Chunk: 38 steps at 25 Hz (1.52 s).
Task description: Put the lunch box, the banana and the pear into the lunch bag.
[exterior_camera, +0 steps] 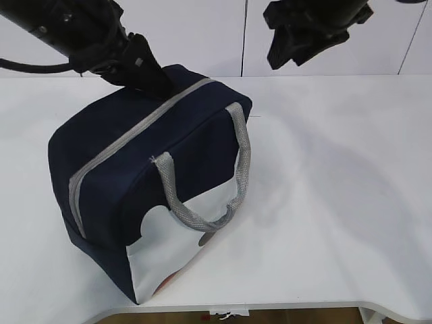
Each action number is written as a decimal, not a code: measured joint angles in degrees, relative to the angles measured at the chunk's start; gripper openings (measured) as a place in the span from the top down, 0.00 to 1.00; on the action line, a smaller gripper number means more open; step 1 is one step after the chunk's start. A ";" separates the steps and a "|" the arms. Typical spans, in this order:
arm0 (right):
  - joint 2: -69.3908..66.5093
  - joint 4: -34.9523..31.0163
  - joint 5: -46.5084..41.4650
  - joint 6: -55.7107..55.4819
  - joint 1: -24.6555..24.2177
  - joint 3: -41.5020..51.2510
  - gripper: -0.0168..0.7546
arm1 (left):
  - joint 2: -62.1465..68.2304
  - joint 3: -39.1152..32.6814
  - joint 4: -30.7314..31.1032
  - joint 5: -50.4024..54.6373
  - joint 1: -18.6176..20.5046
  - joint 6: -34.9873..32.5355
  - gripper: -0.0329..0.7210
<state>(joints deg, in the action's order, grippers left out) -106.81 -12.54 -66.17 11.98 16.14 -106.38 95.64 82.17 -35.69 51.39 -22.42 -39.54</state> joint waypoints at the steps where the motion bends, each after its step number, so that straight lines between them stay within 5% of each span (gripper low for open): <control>1: 0.00 1.50 -2.30 -1.57 0.00 -1.48 0.53 | 0.00 0.73 0.89 0.92 0.00 0.89 0.54; 12: 2.13 6.83 -5.41 -8.72 -0.10 -4.51 0.53 | -0.10 13.69 16.80 17.44 0.00 16.02 0.53; 22: 19.39 6.82 -5.53 -9.10 -0.10 10.19 0.53 | -5.47 15.59 21.49 19.94 0.00 26.13 0.55; 38: 49.93 5.27 -5.86 -9.21 -0.10 35.72 0.53 | -29.14 -0.86 24.97 20.80 0.00 29.26 0.55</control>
<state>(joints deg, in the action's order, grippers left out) -56.88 -7.26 -72.03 2.76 16.04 -70.66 66.49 81.30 -10.72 72.19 -22.42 -10.28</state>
